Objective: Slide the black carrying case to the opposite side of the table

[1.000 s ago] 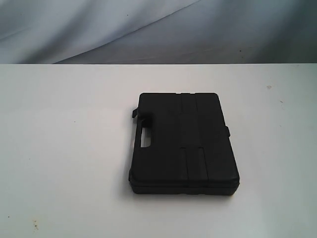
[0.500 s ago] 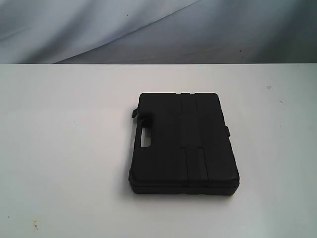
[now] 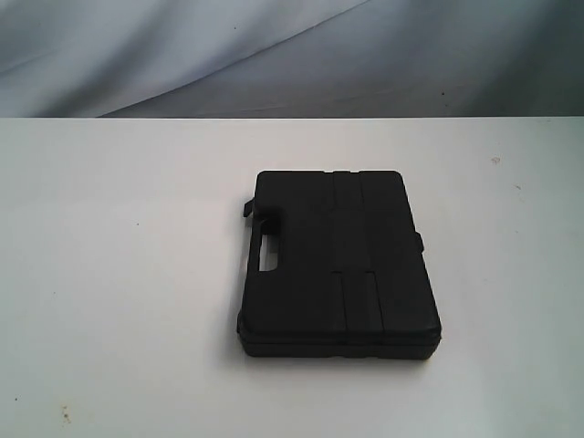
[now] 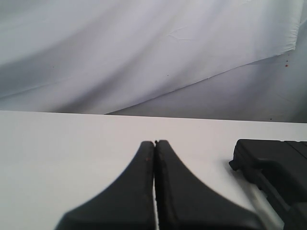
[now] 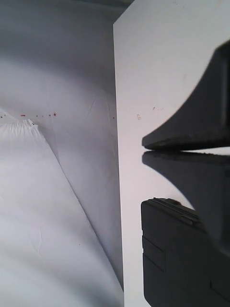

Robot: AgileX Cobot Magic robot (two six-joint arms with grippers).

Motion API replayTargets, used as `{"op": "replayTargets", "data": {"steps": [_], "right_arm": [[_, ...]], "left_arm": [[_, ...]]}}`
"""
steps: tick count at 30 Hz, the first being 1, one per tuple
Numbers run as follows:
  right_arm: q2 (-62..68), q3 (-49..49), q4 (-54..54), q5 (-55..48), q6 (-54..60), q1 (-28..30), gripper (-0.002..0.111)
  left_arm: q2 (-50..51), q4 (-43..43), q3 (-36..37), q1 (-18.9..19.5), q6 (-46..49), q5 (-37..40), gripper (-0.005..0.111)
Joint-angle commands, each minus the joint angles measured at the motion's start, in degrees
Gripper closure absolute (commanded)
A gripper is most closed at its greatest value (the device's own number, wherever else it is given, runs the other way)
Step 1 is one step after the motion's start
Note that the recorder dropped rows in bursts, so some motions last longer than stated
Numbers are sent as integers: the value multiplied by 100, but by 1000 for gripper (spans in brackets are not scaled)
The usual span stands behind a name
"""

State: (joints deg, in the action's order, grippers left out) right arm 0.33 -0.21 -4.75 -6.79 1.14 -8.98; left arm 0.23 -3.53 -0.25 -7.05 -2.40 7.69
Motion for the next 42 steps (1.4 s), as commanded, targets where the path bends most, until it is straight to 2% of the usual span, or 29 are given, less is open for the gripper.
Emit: {"op": "replayTargets", "data": {"steps": [1,17,24,27,29,42], "right_arm": [[-33,21,-49,11,17,34,108],[-33,21,-49,11,17,34,108],[-33,21,-49,11,17,34,108],[-33,21,-49,11,17,34,108],[-33,21,-49,11,17,34,108],[-33,21,-49,11,17,34,108]], "left_arm": [[-23,-24,25,20,-11,-16,107],[-23,-84,25,20,-83,-91,107],[-23,-1148,25,20,-355,-401,107],[-23,-1639,21,9,-369,-218,107],[167,-2532,-191,9,-314,-119,107],[3456,-2643,-3031,9,1748,1642,107]]}}
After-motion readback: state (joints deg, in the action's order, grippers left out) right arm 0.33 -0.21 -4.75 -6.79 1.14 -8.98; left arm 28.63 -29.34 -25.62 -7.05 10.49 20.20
